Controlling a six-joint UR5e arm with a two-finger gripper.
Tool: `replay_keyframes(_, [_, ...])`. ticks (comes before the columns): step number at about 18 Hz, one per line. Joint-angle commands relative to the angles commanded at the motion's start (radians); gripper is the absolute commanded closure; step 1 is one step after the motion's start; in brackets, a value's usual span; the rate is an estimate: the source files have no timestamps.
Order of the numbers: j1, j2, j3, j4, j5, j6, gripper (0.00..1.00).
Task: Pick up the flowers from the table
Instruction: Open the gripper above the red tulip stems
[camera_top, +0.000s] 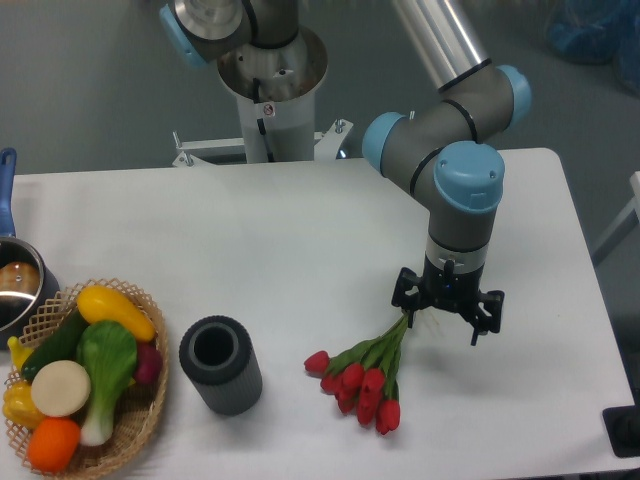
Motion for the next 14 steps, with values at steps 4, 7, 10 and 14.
replay_keyframes(4, [-0.002,0.002,-0.002,0.003,-0.002,0.047,0.0])
replay_keyframes(7, [-0.003,0.003,-0.017,0.005,-0.003,0.062,0.0])
replay_keyframes(10, [-0.005,-0.003,-0.028,0.005,-0.005,0.062,0.0])
replay_keyframes(14, [-0.005,-0.005,-0.046,0.005,-0.003,0.063,0.0])
